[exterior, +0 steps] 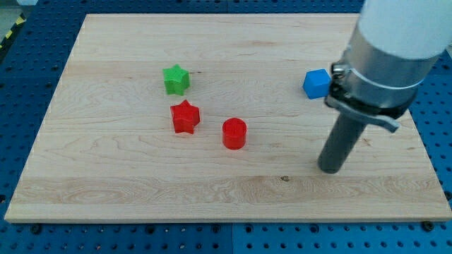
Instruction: Move to red circle towards center right
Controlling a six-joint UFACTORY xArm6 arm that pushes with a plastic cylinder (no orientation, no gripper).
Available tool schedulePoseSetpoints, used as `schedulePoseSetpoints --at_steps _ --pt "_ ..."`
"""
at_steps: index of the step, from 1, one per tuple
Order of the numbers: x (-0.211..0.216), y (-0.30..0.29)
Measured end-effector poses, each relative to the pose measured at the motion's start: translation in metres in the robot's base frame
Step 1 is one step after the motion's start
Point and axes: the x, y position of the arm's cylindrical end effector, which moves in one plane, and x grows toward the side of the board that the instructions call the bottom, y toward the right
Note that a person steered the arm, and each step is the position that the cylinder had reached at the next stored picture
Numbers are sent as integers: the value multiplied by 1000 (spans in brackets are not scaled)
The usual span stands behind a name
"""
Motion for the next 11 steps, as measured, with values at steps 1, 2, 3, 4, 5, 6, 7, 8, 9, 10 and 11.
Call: schedulePoseSetpoints --at_steps 1,2,3,4,5,6,7,8,9,10,11 --pt "0 -59" --pt "0 -127" --pt "-33 -176" --pt "-50 -179" --pt "-50 -178" --pt "-50 -142" --pt "-50 -102" --pt "-50 -72" --pt "-50 -43" --pt "-50 -17" --pt "-50 -14"
